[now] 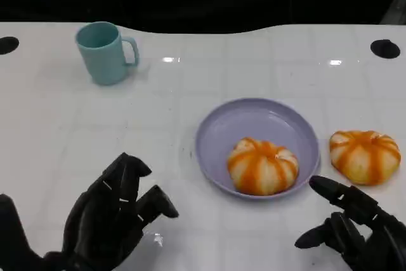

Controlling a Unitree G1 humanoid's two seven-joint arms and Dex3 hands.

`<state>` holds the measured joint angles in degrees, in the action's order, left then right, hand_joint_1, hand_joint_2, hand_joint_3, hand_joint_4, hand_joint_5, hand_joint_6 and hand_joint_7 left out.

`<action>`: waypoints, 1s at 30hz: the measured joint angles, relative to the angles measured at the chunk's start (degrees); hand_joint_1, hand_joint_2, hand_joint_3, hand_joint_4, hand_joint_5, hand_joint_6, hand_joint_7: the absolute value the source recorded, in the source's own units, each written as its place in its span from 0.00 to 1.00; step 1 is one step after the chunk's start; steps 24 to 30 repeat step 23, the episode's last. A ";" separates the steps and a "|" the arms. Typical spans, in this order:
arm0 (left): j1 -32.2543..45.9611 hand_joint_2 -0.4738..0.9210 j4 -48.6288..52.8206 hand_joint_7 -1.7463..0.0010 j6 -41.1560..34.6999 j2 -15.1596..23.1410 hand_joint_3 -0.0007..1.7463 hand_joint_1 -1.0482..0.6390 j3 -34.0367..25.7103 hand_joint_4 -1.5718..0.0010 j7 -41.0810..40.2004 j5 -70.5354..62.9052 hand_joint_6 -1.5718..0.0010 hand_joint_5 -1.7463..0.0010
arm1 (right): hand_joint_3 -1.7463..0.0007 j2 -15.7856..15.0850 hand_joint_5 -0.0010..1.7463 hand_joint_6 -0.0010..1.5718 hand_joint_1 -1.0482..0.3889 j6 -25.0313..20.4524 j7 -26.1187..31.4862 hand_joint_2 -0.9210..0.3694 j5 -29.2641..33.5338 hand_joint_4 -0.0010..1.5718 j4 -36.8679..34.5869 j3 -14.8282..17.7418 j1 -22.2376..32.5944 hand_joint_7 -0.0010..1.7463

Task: Grasp the bread from the table and place it into the plate.

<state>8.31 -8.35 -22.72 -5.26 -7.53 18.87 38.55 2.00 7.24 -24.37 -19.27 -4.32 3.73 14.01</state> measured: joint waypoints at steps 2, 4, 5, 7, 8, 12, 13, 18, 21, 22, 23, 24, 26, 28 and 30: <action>0.07 1.00 0.00 0.04 -0.40 0.00 0.30 0.32 0.05 0.56 -0.61 0.00 0.68 0.00 | 0.81 0.00 0.64 0.59 0.21 -0.12 -0.02 0.00 -0.11 0.45 0.02 0.00 -0.03 0.21; 0.07 1.00 0.02 0.04 -0.49 0.00 0.30 0.32 0.02 0.56 -1.09 -0.01 0.68 0.00 | 0.81 0.00 0.64 0.59 0.21 -0.16 -0.06 0.00 -0.21 0.46 0.09 0.02 0.00 0.21; 0.04 1.00 0.05 0.04 -0.48 0.00 0.30 0.32 0.02 0.56 -1.08 0.00 0.67 0.00 | 0.81 0.00 0.64 0.59 0.21 -0.20 -0.05 0.00 -0.21 0.46 0.17 0.02 0.04 0.21; -0.04 1.00 0.29 0.03 -0.46 0.02 0.30 0.32 0.03 0.56 -1.07 0.00 0.67 0.00 | 0.80 0.00 0.64 0.59 0.21 -0.22 -0.05 0.00 -0.21 0.46 0.31 0.02 0.05 0.21; -0.06 1.00 0.40 0.04 -0.45 0.04 0.30 0.32 0.07 0.57 -1.07 0.00 0.67 0.00 | 0.80 -0.01 0.64 0.59 0.21 -0.22 -0.05 0.00 -0.21 0.46 0.35 0.02 0.05 0.21; -0.26 1.00 0.71 0.04 -0.45 0.11 0.30 0.32 0.08 0.57 -0.98 0.02 0.68 0.00 | 0.80 -0.17 0.65 0.59 0.21 -0.13 -0.16 0.00 -0.12 0.46 0.34 0.04 0.05 0.21; -0.32 1.00 0.78 0.04 -0.43 0.13 0.29 0.32 0.09 0.57 -0.96 0.01 0.68 0.00 | 0.80 -0.21 0.65 0.59 0.21 -0.13 -0.17 0.00 -0.11 0.46 0.34 0.05 0.05 0.21; -0.71 1.00 1.45 0.04 -0.36 0.21 0.29 0.32 0.11 0.57 -0.94 0.04 0.69 0.00 | 0.80 -0.25 0.65 0.59 0.21 -0.07 -0.27 0.00 -0.13 0.46 -0.09 0.15 0.01 0.21; -0.98 1.00 1.73 0.04 -0.36 0.34 0.29 0.32 0.11 0.57 -0.92 0.05 0.68 0.00 | 0.80 -0.25 0.65 0.59 0.21 -0.07 -0.12 0.00 -0.01 0.46 -0.16 0.14 0.01 0.21; -1.05 1.00 1.77 0.04 -0.36 0.36 0.29 0.32 0.12 0.57 -0.92 0.05 0.68 0.00 | 0.80 -0.25 0.65 0.59 0.21 -0.07 -0.11 0.00 -0.01 0.46 -0.16 0.15 0.00 0.21; -1.11 1.00 1.78 0.04 -0.35 0.36 0.28 0.32 0.15 0.57 -0.92 0.05 0.68 0.00 | 0.80 -0.25 0.65 0.59 0.21 -0.06 -0.13 0.00 -0.02 0.46 -0.18 0.15 0.00 0.21; -1.11 1.00 1.78 0.04 -0.35 0.36 0.28 0.32 0.15 0.57 -0.92 0.05 0.68 0.00 | 0.80 -0.25 0.65 0.59 0.21 -0.06 -0.13 0.00 -0.02 0.46 -0.18 0.15 0.00 0.21; -1.11 1.00 1.78 0.04 -0.35 0.36 0.28 0.32 0.15 0.57 -0.92 0.05 0.68 0.00 | 0.80 -0.25 0.65 0.59 0.21 -0.06 -0.13 0.00 -0.02 0.46 -0.18 0.15 0.00 0.21; -1.11 1.00 1.78 0.04 -0.35 0.36 0.28 0.32 0.15 0.57 -0.92 0.05 0.68 0.00 | 0.80 -0.25 0.65 0.59 0.21 -0.06 -0.13 0.00 -0.02 0.46 -0.18 0.15 0.00 0.21; -1.11 1.00 1.78 0.04 -0.35 0.36 0.28 0.32 0.15 0.57 -0.92 0.05 0.68 0.00 | 0.80 -0.25 0.65 0.59 0.21 -0.06 -0.13 0.00 -0.02 0.46 -0.18 0.15 0.00 0.21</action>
